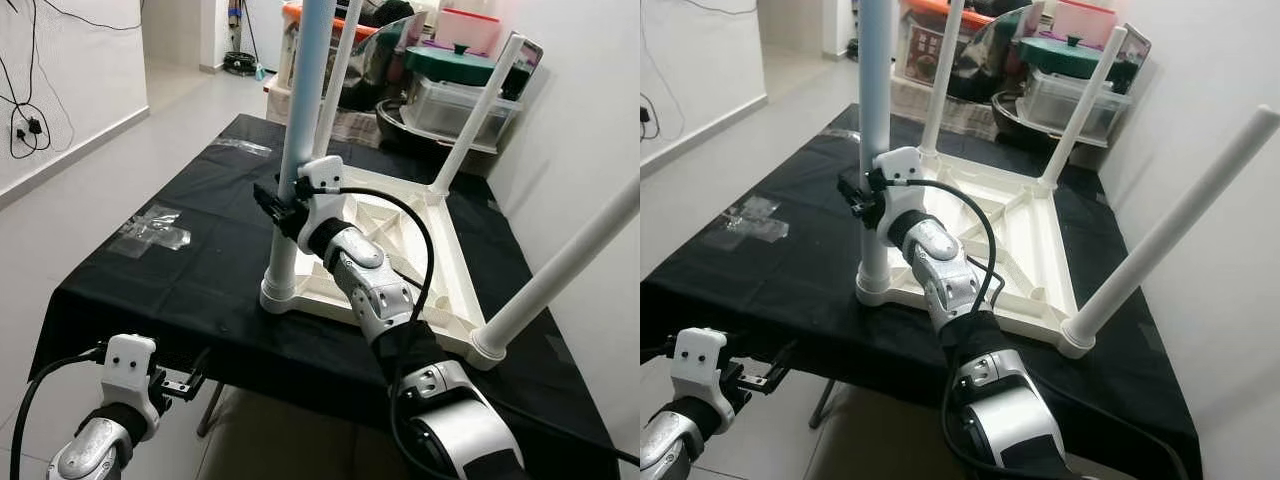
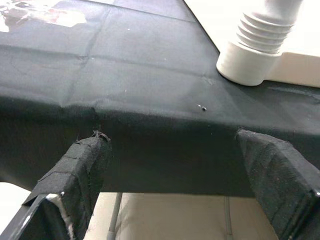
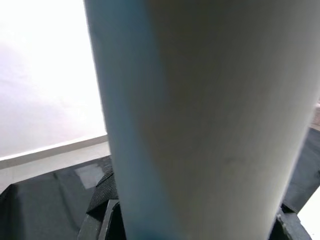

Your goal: Building children table

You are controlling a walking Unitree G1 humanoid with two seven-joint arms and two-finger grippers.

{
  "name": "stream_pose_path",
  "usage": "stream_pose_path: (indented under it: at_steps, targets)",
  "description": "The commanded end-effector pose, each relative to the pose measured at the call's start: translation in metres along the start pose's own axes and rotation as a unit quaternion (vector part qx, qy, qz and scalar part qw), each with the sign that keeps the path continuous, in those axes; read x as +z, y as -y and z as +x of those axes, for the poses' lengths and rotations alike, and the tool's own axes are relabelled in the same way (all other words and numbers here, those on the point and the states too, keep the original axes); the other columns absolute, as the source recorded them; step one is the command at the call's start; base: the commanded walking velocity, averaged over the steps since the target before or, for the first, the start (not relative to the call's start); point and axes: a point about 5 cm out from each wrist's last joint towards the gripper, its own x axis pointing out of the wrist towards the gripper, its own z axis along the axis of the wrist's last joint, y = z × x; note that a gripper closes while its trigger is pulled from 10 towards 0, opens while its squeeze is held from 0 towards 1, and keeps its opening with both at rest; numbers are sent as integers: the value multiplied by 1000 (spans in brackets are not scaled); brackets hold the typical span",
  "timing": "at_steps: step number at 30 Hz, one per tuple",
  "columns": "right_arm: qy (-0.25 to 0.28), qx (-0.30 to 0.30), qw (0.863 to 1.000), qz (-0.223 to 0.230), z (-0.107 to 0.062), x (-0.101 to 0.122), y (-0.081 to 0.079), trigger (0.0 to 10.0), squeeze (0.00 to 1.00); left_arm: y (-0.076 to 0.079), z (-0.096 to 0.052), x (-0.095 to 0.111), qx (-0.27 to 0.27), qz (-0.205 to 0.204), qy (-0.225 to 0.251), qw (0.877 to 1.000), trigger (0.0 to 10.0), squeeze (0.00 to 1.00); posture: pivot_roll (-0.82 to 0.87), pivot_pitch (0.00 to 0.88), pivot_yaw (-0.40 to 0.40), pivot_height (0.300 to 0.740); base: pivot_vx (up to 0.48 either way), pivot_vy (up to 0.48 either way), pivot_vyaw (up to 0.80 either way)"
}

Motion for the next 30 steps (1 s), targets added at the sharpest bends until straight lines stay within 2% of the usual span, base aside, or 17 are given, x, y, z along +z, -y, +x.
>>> stream_pose_path:
  at_steps: [1,3,6,7,9,11,13,18,30]
  targets:
    - [-76,44,994,58,-1,-36,-18,10000,0,6,0,-5,-6,-10,-6,1000,10000,0,160,0,-213,740,0,0,0]
    - [-92,27,993,62,-1,-41,-17,10000,0,6,0,-5,-5,-11,-6,1000,10000,0,162,0,-215,740,0,0,0]
    - [-131,-77,987,60,-5,-56,-4,10000,0,7,-1,-5,-3,-13,-6,1000,10000,0,161,0,-216,740,0,0,0]
    - [-131,-77,987,60,-5,-56,-4,10000,0,7,-1,-5,-3,-13,-6,1000,10000,0,161,0,-216,740,0,0,0]
    - [-155,-210,964,57,-15,-67,16,10000,0,7,-1,-6,-2,-14,-6,1000,10000,0,162,0,-217,740,0,0,0]
    - [-161,-285,943,60,-25,-73,26,10000,0,7,-2,-5,-1,-14,-5,1000,10000,0,165,0,-218,740,0,0,0]
    - [-157,-328,929,70,-31,-75,31,10000,0,6,-3,-5,1,-14,-5,1000,10000,0,166,0,-217,740,0,0,0]
    - [-134,-373,916,64,-35,-71,32,10000,0,5,-4,-6,4,-13,-5,1000,10000,0,165,0,-211,740,0,0,0]
    - [-117,-415,902,31,-31,-63,29,10000,0,3,-3,-5,10,-13,-3,1000,10000,0,167,0,-216,740,0,0,0]
